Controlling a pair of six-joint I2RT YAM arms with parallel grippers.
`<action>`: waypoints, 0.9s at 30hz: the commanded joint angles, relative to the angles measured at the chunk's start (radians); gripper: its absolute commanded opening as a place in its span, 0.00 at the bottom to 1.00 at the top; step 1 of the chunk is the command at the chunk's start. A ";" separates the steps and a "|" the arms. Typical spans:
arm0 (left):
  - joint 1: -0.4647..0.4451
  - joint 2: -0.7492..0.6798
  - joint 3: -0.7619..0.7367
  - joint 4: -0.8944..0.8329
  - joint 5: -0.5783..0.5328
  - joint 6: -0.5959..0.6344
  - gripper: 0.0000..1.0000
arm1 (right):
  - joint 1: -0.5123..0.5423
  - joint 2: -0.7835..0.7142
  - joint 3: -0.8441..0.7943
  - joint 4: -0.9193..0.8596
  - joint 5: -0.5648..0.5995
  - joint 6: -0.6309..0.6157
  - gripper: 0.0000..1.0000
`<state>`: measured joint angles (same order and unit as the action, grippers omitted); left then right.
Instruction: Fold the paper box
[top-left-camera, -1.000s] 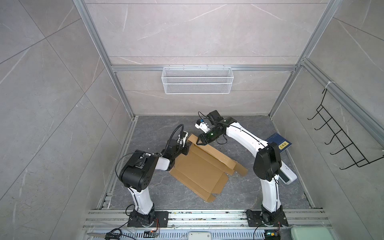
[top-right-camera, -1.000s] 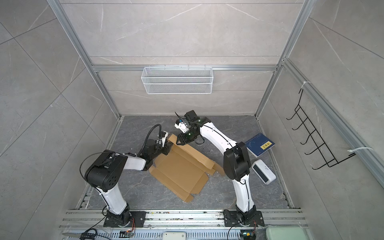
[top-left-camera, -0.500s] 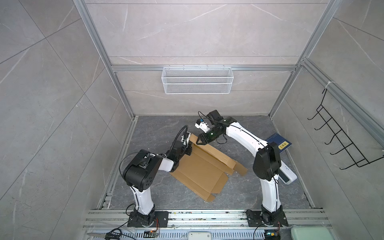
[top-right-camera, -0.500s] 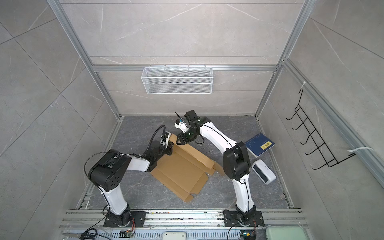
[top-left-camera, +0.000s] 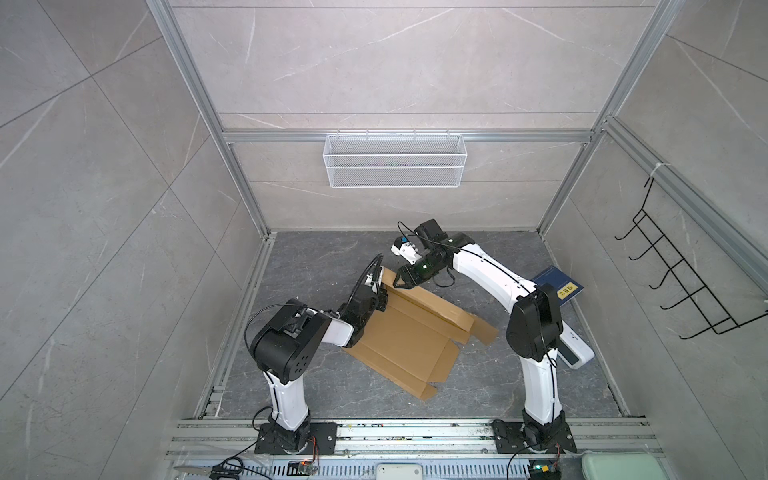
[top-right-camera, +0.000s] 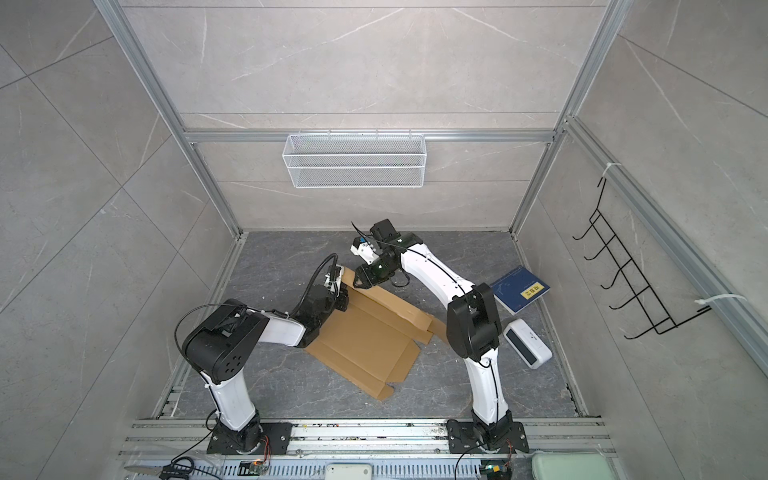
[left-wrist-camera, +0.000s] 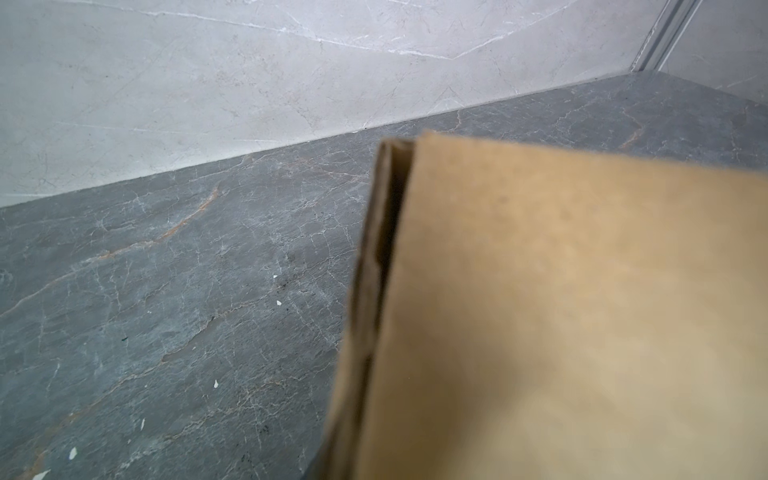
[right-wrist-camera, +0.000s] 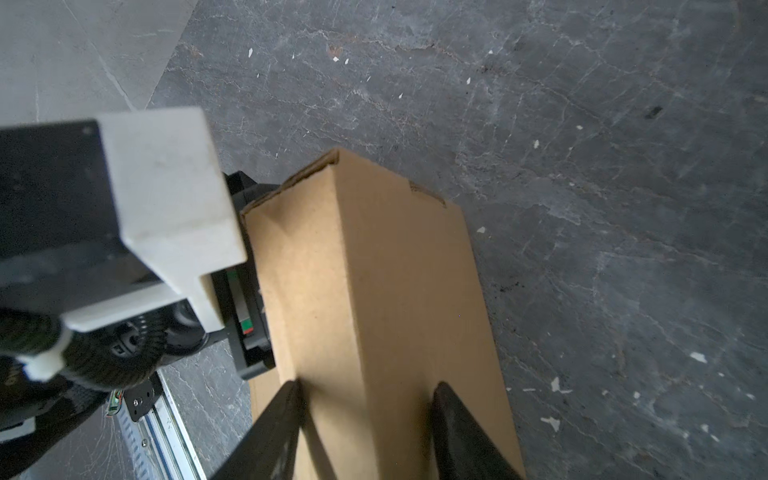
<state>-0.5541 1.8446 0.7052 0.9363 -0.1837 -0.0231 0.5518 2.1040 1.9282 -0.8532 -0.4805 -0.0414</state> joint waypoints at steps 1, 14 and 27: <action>-0.004 -0.013 0.009 0.064 -0.017 0.003 0.18 | -0.009 0.030 -0.010 -0.078 0.014 0.022 0.54; 0.049 -0.140 -0.069 -0.004 0.084 0.021 0.53 | -0.011 0.048 -0.004 -0.093 0.029 0.008 0.52; 0.095 -0.127 0.013 -0.066 0.223 0.069 0.28 | -0.010 0.051 0.006 -0.102 0.033 0.004 0.52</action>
<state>-0.4660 1.7016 0.6830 0.8433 0.0105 0.0216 0.5426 2.1059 1.9305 -0.8570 -0.5022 -0.0231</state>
